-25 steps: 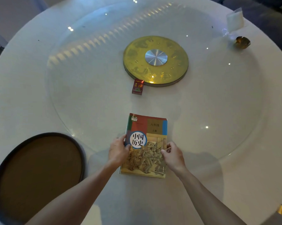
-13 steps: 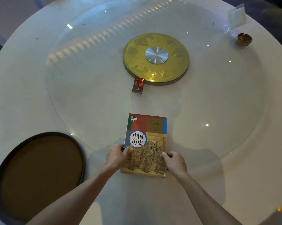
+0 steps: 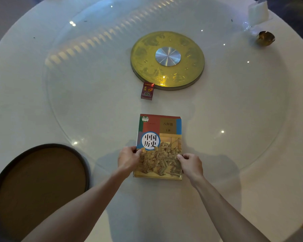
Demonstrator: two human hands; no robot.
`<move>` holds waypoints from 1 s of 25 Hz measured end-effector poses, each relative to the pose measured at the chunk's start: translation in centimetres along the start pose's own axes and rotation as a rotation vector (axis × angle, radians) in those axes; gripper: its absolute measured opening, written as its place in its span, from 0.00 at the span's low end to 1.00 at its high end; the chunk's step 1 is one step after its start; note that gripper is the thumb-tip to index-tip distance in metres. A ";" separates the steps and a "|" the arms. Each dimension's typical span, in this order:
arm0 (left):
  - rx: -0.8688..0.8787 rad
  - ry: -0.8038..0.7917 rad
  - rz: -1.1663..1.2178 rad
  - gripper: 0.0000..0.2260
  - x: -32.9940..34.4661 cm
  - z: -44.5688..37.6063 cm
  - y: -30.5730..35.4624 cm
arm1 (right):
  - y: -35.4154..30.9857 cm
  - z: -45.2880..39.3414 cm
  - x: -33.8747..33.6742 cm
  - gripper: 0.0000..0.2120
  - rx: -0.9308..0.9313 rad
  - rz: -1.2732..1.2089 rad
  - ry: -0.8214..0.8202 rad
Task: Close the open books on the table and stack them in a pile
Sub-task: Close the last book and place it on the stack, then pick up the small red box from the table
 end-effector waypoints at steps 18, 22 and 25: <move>-0.003 -0.057 0.363 0.24 -3.7 -16.6 14.3 | -24.8 -11.8 0.7 0.20 -0.274 -0.135 -0.214; -0.017 -0.096 0.413 0.25 -2.4 -17.6 14.4 | -25.6 -13.6 2.9 0.24 -0.188 -0.216 -0.303; 0.019 -0.134 0.431 0.20 -2.1 -18.1 14.7 | -26.6 -13.7 4.1 0.15 -0.204 -0.236 -0.335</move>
Point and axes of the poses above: each hand's wrist, its own z-axis away from the middle knuckle, its own x-axis out of the palm, y = z × x, the point moved 7 cm from there along -z, towards the middle knuckle, and after that the axes turned 3 degrees about z, right-handed, at the moved point
